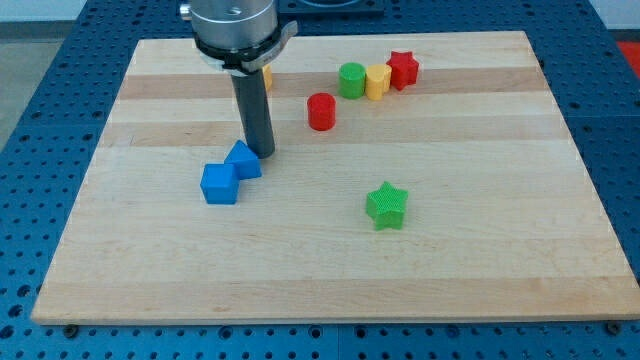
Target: Push blue triangle above blue cube
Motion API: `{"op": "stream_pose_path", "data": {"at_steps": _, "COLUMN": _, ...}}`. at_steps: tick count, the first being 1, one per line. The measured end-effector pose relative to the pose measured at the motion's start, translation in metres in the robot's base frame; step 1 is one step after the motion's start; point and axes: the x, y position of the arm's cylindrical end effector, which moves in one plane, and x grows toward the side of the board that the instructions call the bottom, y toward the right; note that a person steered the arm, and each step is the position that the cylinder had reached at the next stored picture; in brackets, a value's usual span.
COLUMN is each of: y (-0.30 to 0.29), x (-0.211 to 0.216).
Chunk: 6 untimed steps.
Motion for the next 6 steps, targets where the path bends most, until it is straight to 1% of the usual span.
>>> {"op": "stream_pose_path", "data": {"at_steps": 2, "y": -0.021, "x": 0.011}}
{"op": "stream_pose_path", "data": {"at_steps": 6, "y": -0.029, "x": 0.020}}
